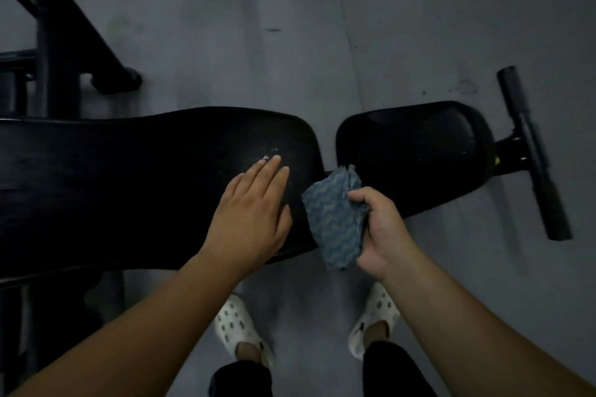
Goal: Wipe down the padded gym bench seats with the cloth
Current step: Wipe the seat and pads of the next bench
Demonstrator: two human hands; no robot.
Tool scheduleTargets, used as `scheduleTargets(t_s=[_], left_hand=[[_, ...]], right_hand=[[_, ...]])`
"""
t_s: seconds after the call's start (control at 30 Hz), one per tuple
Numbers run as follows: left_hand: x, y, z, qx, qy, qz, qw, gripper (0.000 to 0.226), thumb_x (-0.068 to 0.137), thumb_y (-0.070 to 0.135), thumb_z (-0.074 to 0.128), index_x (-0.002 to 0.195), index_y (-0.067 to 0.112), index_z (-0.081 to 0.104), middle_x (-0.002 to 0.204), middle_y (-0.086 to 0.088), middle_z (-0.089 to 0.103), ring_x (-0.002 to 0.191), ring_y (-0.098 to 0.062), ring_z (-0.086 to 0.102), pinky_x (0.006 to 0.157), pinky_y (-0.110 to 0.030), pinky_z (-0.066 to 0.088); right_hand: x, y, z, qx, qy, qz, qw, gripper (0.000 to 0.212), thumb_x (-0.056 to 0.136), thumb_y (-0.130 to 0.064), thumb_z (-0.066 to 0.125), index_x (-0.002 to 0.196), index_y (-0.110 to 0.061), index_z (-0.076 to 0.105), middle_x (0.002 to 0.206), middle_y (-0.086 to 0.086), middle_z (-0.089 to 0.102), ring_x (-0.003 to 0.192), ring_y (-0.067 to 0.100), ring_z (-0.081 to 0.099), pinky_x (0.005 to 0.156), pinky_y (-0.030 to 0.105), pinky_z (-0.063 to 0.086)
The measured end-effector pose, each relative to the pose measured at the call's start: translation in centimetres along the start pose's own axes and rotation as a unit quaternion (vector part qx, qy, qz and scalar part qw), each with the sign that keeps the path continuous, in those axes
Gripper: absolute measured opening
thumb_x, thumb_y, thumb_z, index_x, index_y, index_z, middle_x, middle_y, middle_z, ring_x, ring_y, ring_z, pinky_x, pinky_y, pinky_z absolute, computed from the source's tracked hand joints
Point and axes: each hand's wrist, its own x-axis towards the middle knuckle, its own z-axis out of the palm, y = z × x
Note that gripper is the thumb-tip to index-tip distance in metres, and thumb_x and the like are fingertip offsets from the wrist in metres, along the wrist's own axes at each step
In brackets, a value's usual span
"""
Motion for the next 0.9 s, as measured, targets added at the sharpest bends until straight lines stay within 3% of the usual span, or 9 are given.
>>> scheduleTargets(t_s=[0.23,0.43,0.6,0.67,0.73,0.77,0.83,0.87,0.9], left_hand=[[6.9,9.3,7.4,-0.064,0.014,-0.001,0.998,0.065,0.091,0.042,0.034,0.147,0.009,0.044,0.156,-0.010,0.039,0.143,-0.028,0.038,0.114,-0.045,0.035],[11.0,13.9,12.4,-0.133,0.005,0.020,0.991,0.067,0.089,0.043,0.033,0.144,0.006,0.049,0.154,-0.013,0.042,0.139,-0.032,0.043,0.111,-0.045,0.037],[13.2,16.7,12.9,-0.166,0.006,0.036,0.986,0.068,0.088,0.042,0.034,0.144,0.007,0.048,0.154,-0.013,0.041,0.140,-0.032,0.042,0.111,-0.044,0.037],[14.1,17.3,12.6,-0.176,0.005,0.039,0.984,0.068,0.090,0.043,0.032,0.147,0.008,0.044,0.157,-0.012,0.037,0.143,-0.030,0.038,0.114,-0.044,0.034],[15.3,18.1,12.5,-0.187,0.011,0.043,0.981,0.068,0.091,0.042,0.032,0.149,0.009,0.041,0.158,-0.011,0.034,0.144,-0.028,0.034,0.115,-0.044,0.033],[16.1,18.6,12.4,-0.192,0.014,0.046,0.980,0.068,0.091,0.042,0.032,0.150,0.009,0.040,0.159,-0.011,0.034,0.145,-0.028,0.033,0.115,-0.044,0.033],[17.6,19.7,12.1,-0.196,0.018,0.052,0.979,0.068,0.091,0.040,0.033,0.150,0.009,0.038,0.159,-0.011,0.032,0.145,-0.028,0.032,0.115,-0.045,0.034],[18.2,20.2,12.1,-0.197,0.019,0.054,0.979,0.067,0.091,0.039,0.034,0.151,0.009,0.037,0.159,-0.011,0.032,0.145,-0.028,0.032,0.115,-0.045,0.035],[18.8,20.7,12.0,-0.198,0.020,0.056,0.978,0.067,0.091,0.037,0.036,0.151,0.008,0.037,0.159,-0.012,0.033,0.145,-0.028,0.033,0.114,-0.046,0.036]], right_hand=[[3.3,-8.3,-9.4,-0.086,0.048,-0.067,0.993,0.030,0.096,-0.017,0.046,0.112,-0.007,0.069,0.107,0.018,0.072,0.098,0.033,0.067,0.098,0.046,0.050],[4.6,-12.7,-11.7,-0.166,0.042,-0.178,0.969,0.033,0.097,-0.005,0.041,0.106,-0.019,0.069,0.098,0.009,0.075,0.090,0.026,0.071,0.085,0.041,0.057],[4.5,-18.0,-13.2,-0.164,0.090,-0.315,0.930,0.027,0.094,-0.013,0.045,0.109,-0.008,0.067,0.099,0.016,0.072,0.089,0.027,0.069,0.078,0.039,0.056],[5.1,-20.2,-14.1,-0.278,0.150,-0.415,0.853,0.027,0.091,-0.016,0.046,0.111,-0.010,0.065,0.095,0.007,0.071,0.086,0.014,0.067,0.073,0.031,0.053],[6.7,-21.0,-15.2,-0.451,0.209,-0.481,0.722,0.030,0.094,-0.015,0.048,0.121,-0.015,0.062,0.093,-0.009,0.066,0.079,-0.006,0.058,0.073,0.014,0.046],[7.8,-20.6,-15.8,-0.536,0.218,-0.482,0.659,0.035,0.097,-0.018,0.048,0.131,-0.015,0.057,0.106,-0.008,0.065,0.088,-0.010,0.055,0.080,0.010,0.042],[10.3,-18.2,-17.8,-0.673,0.197,-0.453,0.550,0.052,0.101,-0.034,0.044,0.149,-0.015,0.042,0.150,0.009,0.045,0.135,0.008,0.041,0.110,0.023,0.033],[11.0,-16.8,-19.1,-0.709,0.188,-0.452,0.509,0.057,0.102,-0.040,0.040,0.153,-0.015,0.037,0.161,0.012,0.028,0.148,0.021,0.026,0.119,0.035,0.025],[11.4,-15.9,-20.3,-0.719,0.181,-0.460,0.489,0.057,0.103,-0.042,0.036,0.154,-0.015,0.035,0.165,0.012,0.020,0.152,0.028,0.016,0.122,0.043,0.021]])
